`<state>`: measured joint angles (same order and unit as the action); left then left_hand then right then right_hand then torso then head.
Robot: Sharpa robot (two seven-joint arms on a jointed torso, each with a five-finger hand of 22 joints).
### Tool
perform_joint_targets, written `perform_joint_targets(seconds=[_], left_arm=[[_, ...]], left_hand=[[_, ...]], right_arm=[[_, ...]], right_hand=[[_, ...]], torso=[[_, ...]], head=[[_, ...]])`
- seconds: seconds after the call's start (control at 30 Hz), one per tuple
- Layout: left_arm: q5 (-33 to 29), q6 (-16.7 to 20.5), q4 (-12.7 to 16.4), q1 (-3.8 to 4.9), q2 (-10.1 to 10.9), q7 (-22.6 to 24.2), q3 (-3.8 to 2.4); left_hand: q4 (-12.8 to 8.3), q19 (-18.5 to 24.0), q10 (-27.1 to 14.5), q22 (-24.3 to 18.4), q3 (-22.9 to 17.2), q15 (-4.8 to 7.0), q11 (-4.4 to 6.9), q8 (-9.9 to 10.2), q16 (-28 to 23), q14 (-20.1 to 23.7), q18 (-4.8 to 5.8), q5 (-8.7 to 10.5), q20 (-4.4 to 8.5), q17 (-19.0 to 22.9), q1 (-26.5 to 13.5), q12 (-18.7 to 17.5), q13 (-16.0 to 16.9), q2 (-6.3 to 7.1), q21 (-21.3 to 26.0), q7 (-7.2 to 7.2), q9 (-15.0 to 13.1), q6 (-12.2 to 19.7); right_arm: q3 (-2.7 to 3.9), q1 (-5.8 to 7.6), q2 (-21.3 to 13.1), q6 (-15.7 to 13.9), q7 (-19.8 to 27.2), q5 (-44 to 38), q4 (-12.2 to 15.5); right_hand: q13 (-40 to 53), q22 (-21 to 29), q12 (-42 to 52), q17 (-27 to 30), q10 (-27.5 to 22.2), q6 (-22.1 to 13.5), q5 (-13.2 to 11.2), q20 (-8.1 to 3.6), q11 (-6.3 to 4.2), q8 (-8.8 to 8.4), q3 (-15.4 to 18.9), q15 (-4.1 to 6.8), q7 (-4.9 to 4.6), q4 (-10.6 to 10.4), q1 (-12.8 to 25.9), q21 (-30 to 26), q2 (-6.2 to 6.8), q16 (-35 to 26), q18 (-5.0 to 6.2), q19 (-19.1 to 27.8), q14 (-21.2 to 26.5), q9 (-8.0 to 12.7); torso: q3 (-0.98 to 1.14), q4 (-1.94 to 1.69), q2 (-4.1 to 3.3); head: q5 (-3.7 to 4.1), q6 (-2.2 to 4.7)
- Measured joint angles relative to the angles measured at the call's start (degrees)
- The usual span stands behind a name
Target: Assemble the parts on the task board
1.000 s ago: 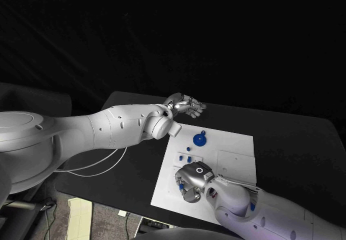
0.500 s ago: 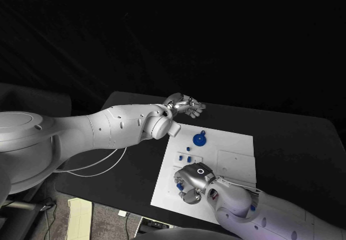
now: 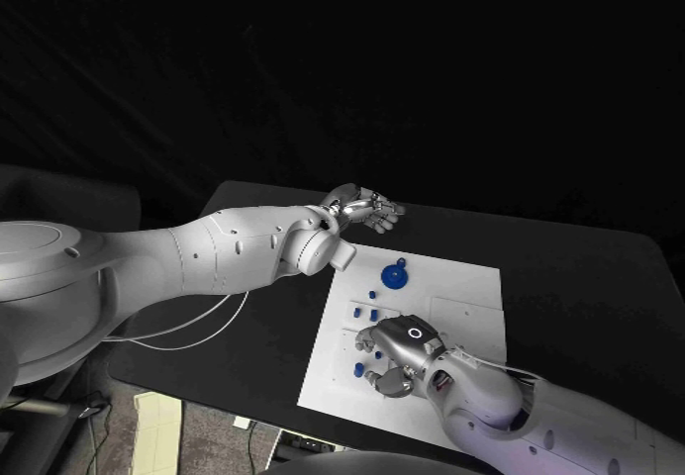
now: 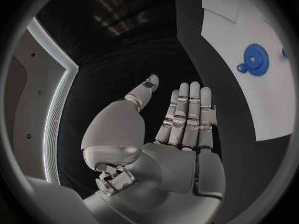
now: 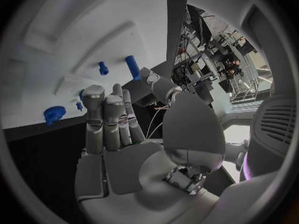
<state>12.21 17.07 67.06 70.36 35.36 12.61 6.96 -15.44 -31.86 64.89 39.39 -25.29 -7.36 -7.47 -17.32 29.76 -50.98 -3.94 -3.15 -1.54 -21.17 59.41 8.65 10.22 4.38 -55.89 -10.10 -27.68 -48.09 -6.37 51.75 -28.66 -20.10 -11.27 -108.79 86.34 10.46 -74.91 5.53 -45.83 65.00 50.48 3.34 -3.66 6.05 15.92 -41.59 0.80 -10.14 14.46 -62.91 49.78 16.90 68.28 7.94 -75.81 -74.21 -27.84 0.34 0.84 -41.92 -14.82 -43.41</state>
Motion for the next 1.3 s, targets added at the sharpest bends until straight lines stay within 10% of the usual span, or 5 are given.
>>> perform_joint_targets(seconds=[0.47,0.8,1.07,1.3], left_arm=[[0.0,-0.1,0.0,-0.01,0.7,0.0,0.02],[-0.1,-0.5,-0.3,-0.71,1.1,0.2,0.03],[-0.4,-0.9,-0.3,-1.75,1.4,0.3,0.05],[-0.7,-1.2,0.0,-2.57,2.1,0.5,0.05]], left_hand=[[0.0,0.0,0.0,0.0,0.0,0.0,0.0,0.0,0.0,0.0,0.09,0.0,0.0,-0.1,0.0,0.0,0.0,0.0,0.0,0.0,0.0,0.0],[0.2,0.0,0.0,0.1,-0.2,0.0,0.0,0.0,0.0,0.0,0.39,0.0,0.0,-0.3,-0.5,0.0,0.0,0.0,0.0,0.0,0.0,0.0],[0.2,0.0,0.0,0.1,-0.2,0.0,0.0,0.0,0.0,0.0,0.41,0.0,0.0,-0.4,-0.5,0.0,0.0,0.0,0.0,0.0,0.0,0.0],[0.2,0.0,0.0,0.1,-0.2,0.0,0.0,-0.2,0.0,0.0,0.45,0.0,0.0,-0.5,-0.5,0.0,0.0,0.0,0.0,0.0,0.0,0.0]], right_arm=[[4.01,6.05,-11.3,-2.0,1.4,14.7,5.8],[3.97,8.51,-18.0,0.9,0.4,23.7,4.7],[3.89,8.56,-19.9,8.8,-3.4,29.3,4.2],[2.24,8.58,-20.9,16.6,-9.6,37.7,3.9]], right_hand=[[2.3,0.0,4.0,0.1,7.0,2.7,0.0,0.35,-2.7,1.5,0.2,1.65,1.41,-3.4,1.2,0.0,-0.33,0.0,0.01,-0.9,-1.0,-0.3],[17.3,0.0,21.6,-0.4,7.0,2.8,-0.3,-0.49,-4.78,1.87,2.2,4.22,2.54,-7.2,3.1,0.0,-0.95,0.0,0.65,-0.7,0.0,-1.8],[45.0,0.0,55.3,-4.4,0.6,2.2,-0.5,-0.96,-6.15,1.87,1.7,5.28,3.81,-12.5,7.9,2.7,-2.19,4.3,1.43,0.3,0.7,-2.5],[49.8,0.0,62.0,-6.6,0.6,2.2,-0.5,-1.29,-6.15,1.59,1.7,5.33,3.8,-14.0,9.6,4.7,-3.3,6.0,1.38,-0.7,0.2,-3.0]], torso=[[0.13,0.14,0.1],[0.22,0.47,0.47],[0.52,0.64,1.05],[0.88,0.85,1.59]], head=[[1.56,1.36],[4.7,2.83],[7.55,3.14],[9.5,2.34]])
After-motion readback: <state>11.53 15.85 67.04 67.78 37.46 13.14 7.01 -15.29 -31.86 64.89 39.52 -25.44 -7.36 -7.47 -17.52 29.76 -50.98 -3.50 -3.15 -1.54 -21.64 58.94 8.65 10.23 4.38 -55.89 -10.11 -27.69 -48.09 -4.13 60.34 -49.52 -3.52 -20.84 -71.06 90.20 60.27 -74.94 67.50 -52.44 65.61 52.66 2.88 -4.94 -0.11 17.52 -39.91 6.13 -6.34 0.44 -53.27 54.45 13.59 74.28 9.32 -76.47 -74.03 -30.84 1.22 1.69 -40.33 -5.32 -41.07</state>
